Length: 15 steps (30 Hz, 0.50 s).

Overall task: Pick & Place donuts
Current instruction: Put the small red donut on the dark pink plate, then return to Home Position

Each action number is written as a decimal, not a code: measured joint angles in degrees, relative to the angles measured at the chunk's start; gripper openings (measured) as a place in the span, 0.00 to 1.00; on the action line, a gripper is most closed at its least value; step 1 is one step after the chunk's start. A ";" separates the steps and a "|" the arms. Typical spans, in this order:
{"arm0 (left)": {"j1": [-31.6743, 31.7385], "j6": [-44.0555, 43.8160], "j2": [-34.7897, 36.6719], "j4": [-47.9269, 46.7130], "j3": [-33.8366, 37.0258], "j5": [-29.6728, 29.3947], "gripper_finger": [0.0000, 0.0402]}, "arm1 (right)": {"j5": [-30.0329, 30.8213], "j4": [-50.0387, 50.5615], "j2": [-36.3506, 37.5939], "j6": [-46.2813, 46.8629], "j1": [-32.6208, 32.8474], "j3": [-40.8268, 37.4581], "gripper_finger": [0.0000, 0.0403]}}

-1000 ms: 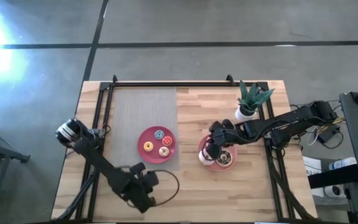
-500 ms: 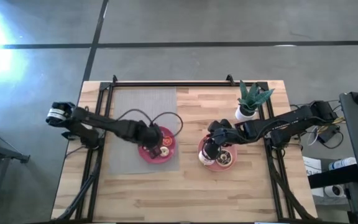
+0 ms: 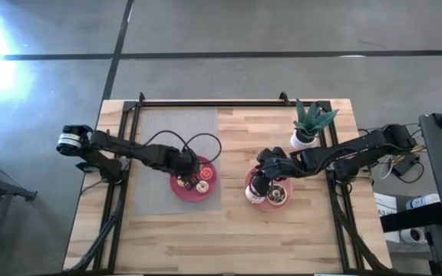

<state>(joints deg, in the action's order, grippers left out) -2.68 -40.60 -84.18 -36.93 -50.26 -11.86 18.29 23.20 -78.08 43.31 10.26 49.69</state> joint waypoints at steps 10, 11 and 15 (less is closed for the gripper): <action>-2.36 -0.61 1.32 -5.40 -7.54 0.50 0.43 | -0.89 -0.02 0.00 -1.43 -0.02 0.00 0.34; -3.34 -0.59 1.82 -6.41 -8.82 0.47 0.43 | -1.98 -0.04 0.00 -1.98 -0.02 0.00 0.34; -9.25 -1.43 4.01 -7.41 -12.96 0.44 0.43 | -8.56 -0.02 0.01 -3.64 0.07 -0.04 0.34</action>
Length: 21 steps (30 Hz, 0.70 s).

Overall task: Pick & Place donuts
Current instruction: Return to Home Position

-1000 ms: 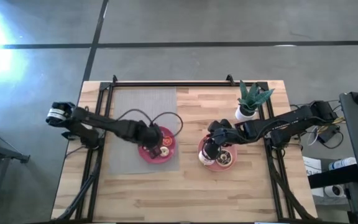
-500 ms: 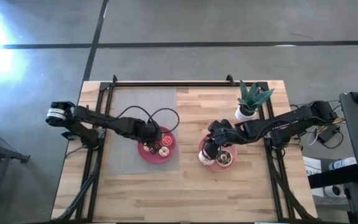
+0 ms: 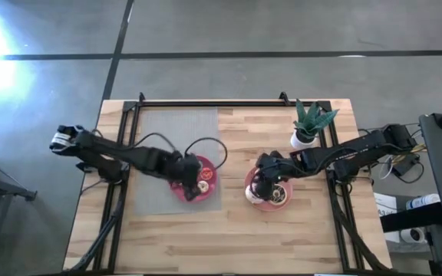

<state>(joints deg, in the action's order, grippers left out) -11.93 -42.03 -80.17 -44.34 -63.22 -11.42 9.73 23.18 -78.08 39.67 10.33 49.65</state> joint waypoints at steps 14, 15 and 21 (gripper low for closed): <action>-18.84 -8.10 8.13 6.62 -7.70 -15.71 0.43 | 8.32 11.07 24.67 9.04 10.65 -7.03 0.29; -18.64 -6.78 8.80 7.12 -6.83 -16.24 0.43 | 8.37 13.17 26.89 10.42 10.47 -7.93 0.29; -13.28 6.00 14.55 27.04 3.91 -4.98 0.43 | 6.54 14.64 38.44 20.70 10.99 -9.55 0.29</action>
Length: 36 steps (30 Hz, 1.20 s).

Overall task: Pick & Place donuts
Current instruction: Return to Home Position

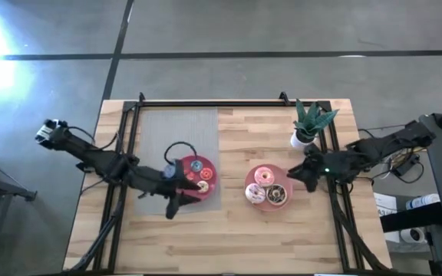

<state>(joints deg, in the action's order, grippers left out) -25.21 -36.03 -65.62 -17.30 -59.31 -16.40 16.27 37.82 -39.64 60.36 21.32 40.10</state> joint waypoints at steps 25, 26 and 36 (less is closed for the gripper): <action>19.99 6.13 41.00 31.53 47.23 15.89 0.43 | 16.68 -3.23 22.91 -23.37 5.29 -10.39 0.29; 19.99 6.18 42.81 31.14 48.27 15.89 0.43 | 18.04 -3.28 23.73 -23.51 5.29 -11.11 0.30; 20.01 8.38 57.75 21.98 53.07 15.80 0.43 | 20.04 -3.33 27.54 -24.38 5.29 -16.65 0.32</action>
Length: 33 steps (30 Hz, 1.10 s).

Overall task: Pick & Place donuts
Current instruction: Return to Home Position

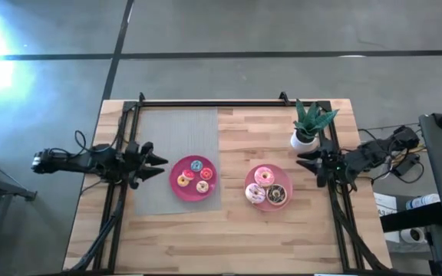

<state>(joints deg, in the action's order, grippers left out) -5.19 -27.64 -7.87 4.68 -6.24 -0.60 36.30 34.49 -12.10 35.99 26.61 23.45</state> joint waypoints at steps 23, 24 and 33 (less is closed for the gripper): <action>0.33 2.30 7.60 -9.43 0.07 -17.28 0.43 | -0.25 -0.02 -0.92 -0.02 0.00 -6.03 0.31; 0.33 1.44 7.60 -9.44 0.07 -17.37 0.43 | -0.26 -0.03 -0.92 -0.01 0.00 -6.11 0.32; 0.25 -1.96 6.54 -12.19 0.07 -14.93 0.43 | -0.25 -0.07 -0.92 -0.02 0.00 -6.37 0.32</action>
<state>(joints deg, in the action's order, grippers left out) -4.94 -29.60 -1.33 -7.50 -6.17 -15.53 36.05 34.41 -13.02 35.97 26.61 17.08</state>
